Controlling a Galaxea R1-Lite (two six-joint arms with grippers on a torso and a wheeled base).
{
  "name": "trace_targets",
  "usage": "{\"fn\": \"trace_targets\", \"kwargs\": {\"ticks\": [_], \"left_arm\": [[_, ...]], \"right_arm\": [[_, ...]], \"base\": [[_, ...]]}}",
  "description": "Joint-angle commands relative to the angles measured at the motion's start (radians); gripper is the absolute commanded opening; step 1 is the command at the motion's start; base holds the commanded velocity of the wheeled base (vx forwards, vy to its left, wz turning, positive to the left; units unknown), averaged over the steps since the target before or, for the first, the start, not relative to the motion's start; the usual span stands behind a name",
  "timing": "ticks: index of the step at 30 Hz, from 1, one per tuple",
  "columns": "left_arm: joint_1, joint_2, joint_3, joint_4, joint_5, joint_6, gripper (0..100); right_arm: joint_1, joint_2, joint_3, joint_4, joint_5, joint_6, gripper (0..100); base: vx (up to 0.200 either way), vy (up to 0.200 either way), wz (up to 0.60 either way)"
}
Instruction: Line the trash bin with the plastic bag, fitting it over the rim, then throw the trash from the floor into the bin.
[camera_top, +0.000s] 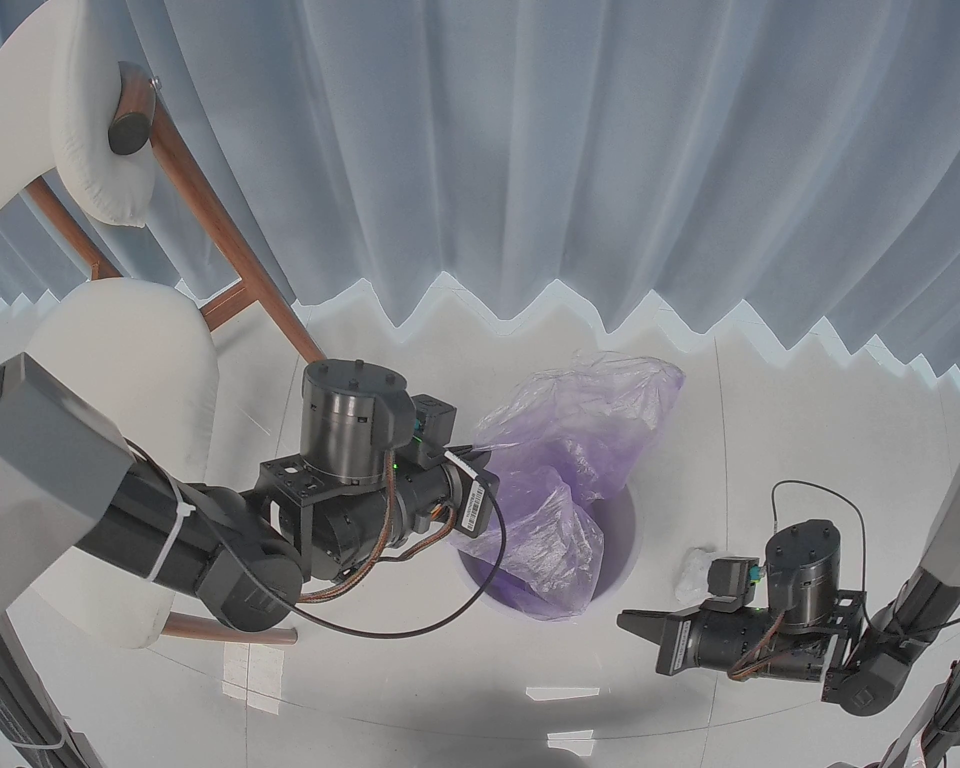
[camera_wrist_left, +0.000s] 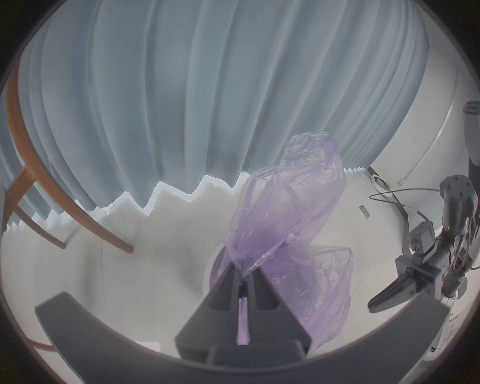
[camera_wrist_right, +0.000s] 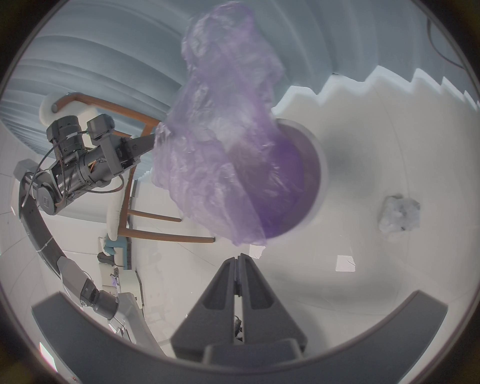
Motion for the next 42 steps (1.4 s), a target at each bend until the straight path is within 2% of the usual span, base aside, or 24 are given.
{"fn": "trace_targets", "kwargs": {"ticks": [1, 3, 8, 12, 19, 25, 27, 30, 32, 33, 34, 36, 39, 42], "left_arm": [[0.000, 0.011, -0.004, 0.001, 0.018, -0.026, 0], [0.000, 0.009, -0.004, 0.001, 0.024, -0.032, 0], [0.000, 0.006, -0.001, 0.003, 0.030, -0.043, 0], [0.000, 0.003, 0.004, 0.004, 0.038, -0.044, 0], [-0.009, -0.005, 0.011, 0.004, 0.042, -0.052, 0], [-0.023, -0.003, 0.013, 0.004, 0.044, -0.052, 0], [-0.025, -0.003, 0.016, 0.004, 0.045, -0.052, 0], [-0.025, -0.006, 0.036, 0.004, 0.045, -0.050, 0], [-0.028, -0.008, 0.045, 0.004, 0.045, -0.050, 0], [-0.028, -0.008, 0.045, 0.004, 0.045, -0.050, 0], [-0.028, -0.014, 0.057, 0.004, 0.045, -0.046, 0], [-0.029, -0.020, 0.070, 0.006, 0.045, -0.038, 0], [-0.060, -0.025, 0.099, 0.001, 0.045, -0.037, 0], [-0.106, -0.029, 0.103, 0.000, 0.042, -0.041, 0]], "right_arm": [[0.064, 0.199, -0.042, -0.130, -0.002, 0.019, 0], [0.102, 0.263, -0.049, -0.204, -0.006, 0.051, 0], [0.110, 0.371, -0.149, -0.283, -0.048, 0.056, 0], [0.067, 0.404, -0.278, -0.274, -0.112, 0.048, 0], [-0.039, 0.453, -0.407, -0.228, -0.134, -0.072, 0], [-0.039, 0.464, -0.464, -0.225, -0.157, -0.089, 0], [-0.019, 0.441, -0.442, -0.228, -0.161, -0.087, 0], [0.039, 0.328, -0.307, -0.227, -0.171, -0.084, 0], [0.093, 0.203, -0.157, -0.224, -0.167, -0.081, 0], [0.093, 0.203, -0.157, -0.224, -0.167, -0.081, 0], [0.138, 0.098, -0.022, -0.225, -0.164, -0.081, 0], [0.168, -0.005, 0.096, -0.225, -0.163, -0.079, 0], [0.170, -0.156, 0.195, -0.227, -0.161, -0.072, 0], [0.147, -0.287, 0.218, -0.225, -0.161, -0.010, 0]], "base": [[0.000, 0.000, 0.00], [0.000, 0.000, 0.00], [0.000, 0.000, 0.00], [0.000, 0.000, 0.00], [0.000, 0.000, 0.00], [0.000, 0.000, 0.00], [0.000, 0.000, 0.00], [0.000, 0.000, 0.00], [0.000, 0.000, 0.00], [0.000, 0.000, 0.00], [0.000, 0.000, 0.00], [0.000, 0.000, 0.00], [0.000, 0.000, 0.00], [0.000, 0.000, 0.00]]}}
